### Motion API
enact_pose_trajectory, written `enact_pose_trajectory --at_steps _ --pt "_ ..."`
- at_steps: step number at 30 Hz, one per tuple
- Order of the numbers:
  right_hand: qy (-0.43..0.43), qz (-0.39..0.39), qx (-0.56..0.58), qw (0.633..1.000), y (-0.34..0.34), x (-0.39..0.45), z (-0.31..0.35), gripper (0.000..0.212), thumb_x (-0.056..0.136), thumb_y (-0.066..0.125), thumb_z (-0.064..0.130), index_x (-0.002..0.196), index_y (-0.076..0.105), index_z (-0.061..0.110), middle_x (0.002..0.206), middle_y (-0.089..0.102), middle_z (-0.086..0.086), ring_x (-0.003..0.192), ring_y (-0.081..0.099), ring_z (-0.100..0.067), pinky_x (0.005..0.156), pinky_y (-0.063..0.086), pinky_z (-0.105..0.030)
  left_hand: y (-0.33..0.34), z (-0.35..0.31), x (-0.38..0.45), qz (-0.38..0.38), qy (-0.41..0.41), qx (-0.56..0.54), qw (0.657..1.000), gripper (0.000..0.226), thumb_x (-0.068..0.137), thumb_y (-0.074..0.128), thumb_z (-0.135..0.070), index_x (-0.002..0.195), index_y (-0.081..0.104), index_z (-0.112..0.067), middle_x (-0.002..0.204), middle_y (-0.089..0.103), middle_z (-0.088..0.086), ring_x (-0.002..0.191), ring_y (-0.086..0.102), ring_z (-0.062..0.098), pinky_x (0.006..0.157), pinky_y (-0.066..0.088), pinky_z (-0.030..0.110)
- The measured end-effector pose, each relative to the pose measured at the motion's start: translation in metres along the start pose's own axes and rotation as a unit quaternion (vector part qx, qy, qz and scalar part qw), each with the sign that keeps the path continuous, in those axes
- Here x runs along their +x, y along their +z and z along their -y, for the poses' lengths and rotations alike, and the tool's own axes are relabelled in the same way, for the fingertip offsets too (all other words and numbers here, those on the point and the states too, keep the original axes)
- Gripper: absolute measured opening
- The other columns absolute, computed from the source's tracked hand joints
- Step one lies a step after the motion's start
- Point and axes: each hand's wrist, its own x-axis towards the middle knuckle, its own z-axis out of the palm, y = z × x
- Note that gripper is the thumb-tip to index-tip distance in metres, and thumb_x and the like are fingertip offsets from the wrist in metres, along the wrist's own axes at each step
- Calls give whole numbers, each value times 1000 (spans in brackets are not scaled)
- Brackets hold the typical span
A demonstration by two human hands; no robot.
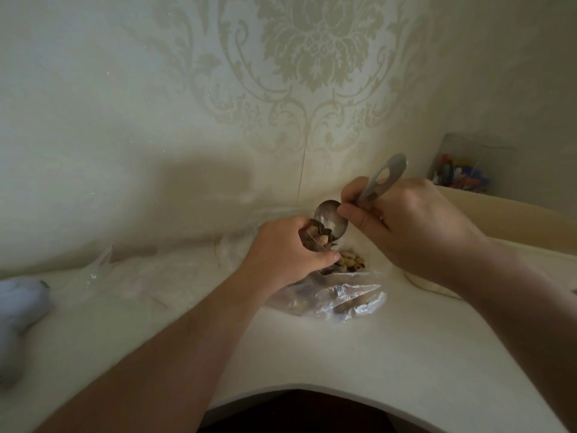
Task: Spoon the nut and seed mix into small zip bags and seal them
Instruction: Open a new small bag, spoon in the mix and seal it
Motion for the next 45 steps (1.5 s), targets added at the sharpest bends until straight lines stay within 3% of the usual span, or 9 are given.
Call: enact_pose_trajectory --at_steps 6,10,15,21,27,31,36,42,45 --pt "8 -16 35 999 -3 -2 0 20 104 51 35 88 61 29 77 64 15 67 58 4 66 40 -8 -2 -2 -2 -43 19 -13 999 64 71 89 -57 126 63 -38 89 71 -20 83 65 -8 74 48 8" --pt "66 -79 62 993 -11 -5 -8 13 103 57 25 93 65 24 78 69 9 70 68 -8 67 52 -24 -4 -6 -4 -94 37 -93 991 83 73 93 -46 142 48 -38 93 72 -21 87 64 -15 76 40 -4" --pt "100 -137 97 981 -7 -13 -9 17 106 58 22 96 69 14 80 73 9 70 71 -5 62 55 -26 -3 -4 -2 -74 47 -146 985 86 71 94 -48 140 43 -47 104 77 -16 94 72 -3 92 55 20" --pt "56 -150 67 985 -2 -15 -12 14 107 55 22 105 67 15 75 69 -3 65 69 -20 63 53 -41 -1 -9 -5 -72 27 -216 973 84 74 94 -39 142 43 -39 94 78 -19 82 73 -3 79 56 13" --pt "99 -177 62 977 0 -22 -15 19 108 52 16 94 65 15 70 68 4 70 64 -13 69 49 -34 -7 -1 5 -87 -20 -258 962 73 74 93 -44 129 44 -43 85 79 -6 62 69 9 70 59 35" --pt "137 -119 112 977 12 -37 -14 25 107 52 19 86 64 21 71 67 8 70 68 -8 63 52 -27 -15 8 13 -154 -48 -218 962 73 70 88 -60 125 43 -43 88 79 -5 70 75 13 80 63 40" --pt "67 -70 87 992 45 -54 -24 19 107 55 22 111 73 18 89 64 22 81 64 1 69 51 -19 -11 0 10 -166 -38 -229 958 70 75 89 -53 128 45 -41 89 77 -10 72 73 6 73 58 31" --pt "58 16 -27 998 46 -65 -57 48 89 74 -6 128 72 21 111 66 4 87 63 -13 69 50 -25 -5 1 8 -129 -60 -230 963 75 64 86 -64 124 45 -46 91 78 -13 78 75 12 83 63 49" --pt "58 -12 -18 998 46 -65 -49 32 96 70 4 123 74 19 105 68 2 82 64 -15 65 52 -28 -6 -1 7 -114 -73 -215 967 72 70 87 -59 126 46 -42 90 77 -9 70 73 10 71 62 35"
